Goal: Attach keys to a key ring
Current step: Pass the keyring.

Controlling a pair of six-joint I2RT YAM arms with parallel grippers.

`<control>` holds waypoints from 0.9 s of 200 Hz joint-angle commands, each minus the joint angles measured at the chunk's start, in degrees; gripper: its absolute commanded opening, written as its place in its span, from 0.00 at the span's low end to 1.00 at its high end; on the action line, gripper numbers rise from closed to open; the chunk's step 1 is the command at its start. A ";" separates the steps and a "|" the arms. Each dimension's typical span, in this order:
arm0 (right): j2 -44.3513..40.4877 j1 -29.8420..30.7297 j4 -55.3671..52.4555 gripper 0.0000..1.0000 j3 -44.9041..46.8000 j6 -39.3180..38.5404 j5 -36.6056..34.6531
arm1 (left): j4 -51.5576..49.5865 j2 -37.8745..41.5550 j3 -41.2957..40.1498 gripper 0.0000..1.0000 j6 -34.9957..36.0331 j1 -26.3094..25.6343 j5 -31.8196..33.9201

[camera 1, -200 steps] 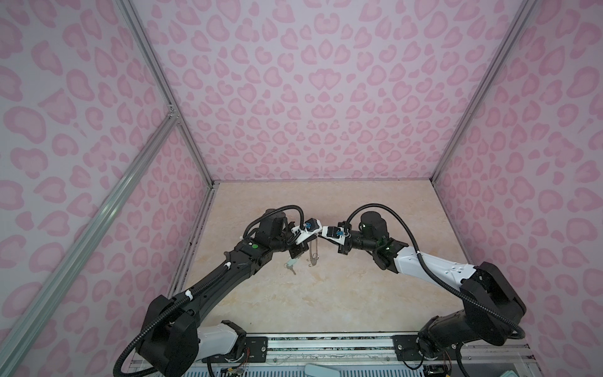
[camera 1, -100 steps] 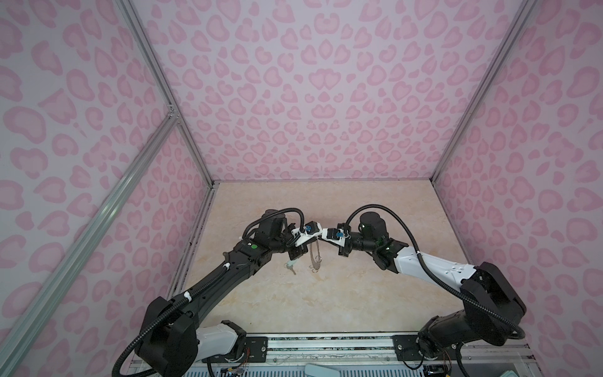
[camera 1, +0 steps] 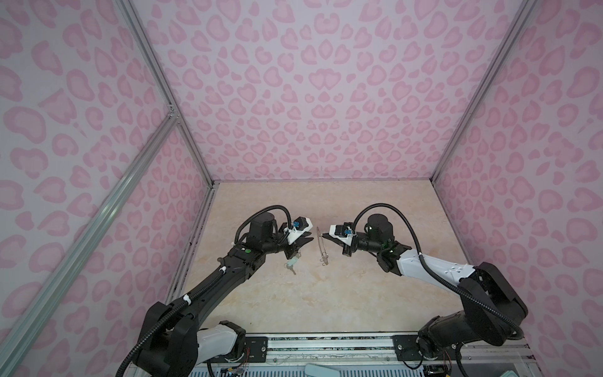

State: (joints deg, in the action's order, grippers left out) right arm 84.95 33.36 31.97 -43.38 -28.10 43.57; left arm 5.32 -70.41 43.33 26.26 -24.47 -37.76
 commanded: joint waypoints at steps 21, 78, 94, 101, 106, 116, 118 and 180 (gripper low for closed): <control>1.66 -0.12 12.25 0.00 0.29 6.89 5.52 | 15.96 1.07 -4.19 0.19 -4.80 0.35 -4.96; 3.00 -0.23 17.25 0.00 -0.17 10.97 8.00 | 23.03 1.08 -6.88 0.16 -7.21 0.39 -4.94; 3.23 -0.23 17.68 0.00 -0.34 11.45 8.51 | 24.29 0.86 -7.08 0.16 -7.74 0.39 -5.29; 3.30 -0.13 17.86 0.00 -0.22 11.64 8.63 | 24.62 0.80 -7.12 0.16 -7.92 0.34 -5.37; 3.37 -0.14 18.02 0.00 -0.27 11.79 8.72 | 24.88 0.82 -7.16 0.16 -8.04 0.38 -5.51; 3.51 -0.13 18.21 0.00 -0.30 11.98 8.74 | 25.19 0.85 -7.17 0.15 -8.24 0.37 -5.95; 3.51 -0.10 18.30 0.00 -0.20 12.00 8.80 | 25.25 0.81 -7.13 0.15 -8.31 0.34 -5.95; 3.82 0.34 19.12 0.00 -0.31 12.68 8.64 | 25.52 0.19 -7.03 0.10 -8.86 0.29 -7.64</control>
State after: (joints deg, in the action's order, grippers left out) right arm 88.40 33.41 48.40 -43.44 -16.08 51.53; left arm 28.47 -70.00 36.27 17.89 -24.23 -43.75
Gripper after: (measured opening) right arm 0.049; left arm 0.114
